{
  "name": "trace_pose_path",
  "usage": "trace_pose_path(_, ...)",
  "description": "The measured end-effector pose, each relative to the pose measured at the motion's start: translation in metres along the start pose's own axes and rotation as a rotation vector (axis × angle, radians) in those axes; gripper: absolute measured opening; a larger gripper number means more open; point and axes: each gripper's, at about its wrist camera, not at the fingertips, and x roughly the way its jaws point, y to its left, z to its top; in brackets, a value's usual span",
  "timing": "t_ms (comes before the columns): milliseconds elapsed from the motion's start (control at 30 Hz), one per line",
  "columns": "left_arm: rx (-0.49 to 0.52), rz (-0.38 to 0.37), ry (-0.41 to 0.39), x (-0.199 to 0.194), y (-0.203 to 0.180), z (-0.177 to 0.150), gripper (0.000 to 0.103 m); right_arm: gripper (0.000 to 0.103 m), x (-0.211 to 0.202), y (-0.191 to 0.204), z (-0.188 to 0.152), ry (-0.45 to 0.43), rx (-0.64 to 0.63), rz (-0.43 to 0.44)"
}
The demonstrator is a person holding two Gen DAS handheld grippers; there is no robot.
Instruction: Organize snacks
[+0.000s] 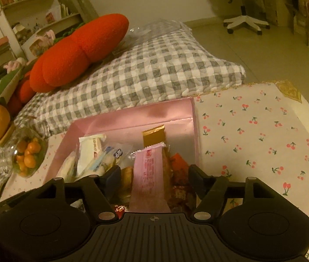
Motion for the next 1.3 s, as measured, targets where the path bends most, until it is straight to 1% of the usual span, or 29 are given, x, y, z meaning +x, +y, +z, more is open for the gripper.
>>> trace_pose_path(67, 0.005, -0.002, -0.002, -0.004, 0.0, -0.001, 0.075, 0.075, -0.002, 0.002, -0.001, -0.002, -0.008, 0.0)
trace_pose_path(233, 0.024, -0.015, -0.014, -0.015, -0.004, -0.001, 0.083, 0.079, -0.01, 0.006, -0.001, -0.006, -0.022, 0.002)
trace_pose_path(467, 0.039, -0.01, -0.013, -0.028, -0.003, -0.003, 0.09, 0.079, -0.019, 0.008, -0.005, -0.004, -0.046, 0.0)
trace_pose_path(867, 0.072, 0.019, -0.014, -0.05, 0.011, -0.012, 0.098, 0.079, -0.043, -0.005, -0.012, -0.013, -0.081, -0.004)
trace_pose_path(1033, 0.05, 0.034, -0.018, -0.061, 0.024, -0.02, 0.101, 0.079, -0.054, -0.01, -0.019, -0.01, -0.097, 0.001)
trace_pose_path(1300, 0.025, 0.073, 0.013, -0.08, 0.04, -0.034, 0.102, 0.08, -0.072, -0.005, -0.042, 0.005, -0.178, 0.005)
